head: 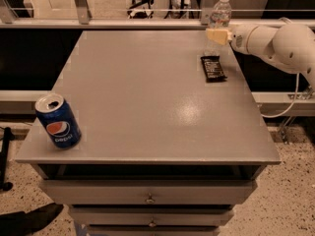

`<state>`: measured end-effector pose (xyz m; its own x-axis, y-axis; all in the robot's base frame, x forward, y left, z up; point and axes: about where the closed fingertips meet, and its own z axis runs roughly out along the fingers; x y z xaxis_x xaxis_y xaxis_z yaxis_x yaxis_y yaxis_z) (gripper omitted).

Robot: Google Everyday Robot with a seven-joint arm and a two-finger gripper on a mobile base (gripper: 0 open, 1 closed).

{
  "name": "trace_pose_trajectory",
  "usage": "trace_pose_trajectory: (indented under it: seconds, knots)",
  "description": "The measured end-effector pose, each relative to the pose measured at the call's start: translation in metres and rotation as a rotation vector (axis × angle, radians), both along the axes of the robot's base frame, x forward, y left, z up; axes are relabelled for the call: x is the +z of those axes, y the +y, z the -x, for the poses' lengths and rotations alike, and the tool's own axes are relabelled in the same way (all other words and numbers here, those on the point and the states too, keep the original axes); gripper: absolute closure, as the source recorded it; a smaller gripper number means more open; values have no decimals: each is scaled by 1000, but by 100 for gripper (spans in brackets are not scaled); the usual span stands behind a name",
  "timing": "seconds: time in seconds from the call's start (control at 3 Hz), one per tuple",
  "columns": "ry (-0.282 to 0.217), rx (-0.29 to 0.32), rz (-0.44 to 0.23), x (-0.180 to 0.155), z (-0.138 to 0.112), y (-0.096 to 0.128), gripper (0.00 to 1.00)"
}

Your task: Move water bottle near rxbar chocolate

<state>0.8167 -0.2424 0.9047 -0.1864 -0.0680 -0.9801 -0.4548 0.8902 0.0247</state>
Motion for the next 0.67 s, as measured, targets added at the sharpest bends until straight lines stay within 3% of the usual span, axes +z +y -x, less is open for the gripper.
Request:
trace_pose_trajectory:
  seconds: [0.67]
  knots:
    - [7, 10, 2, -1, 0, 2, 16]
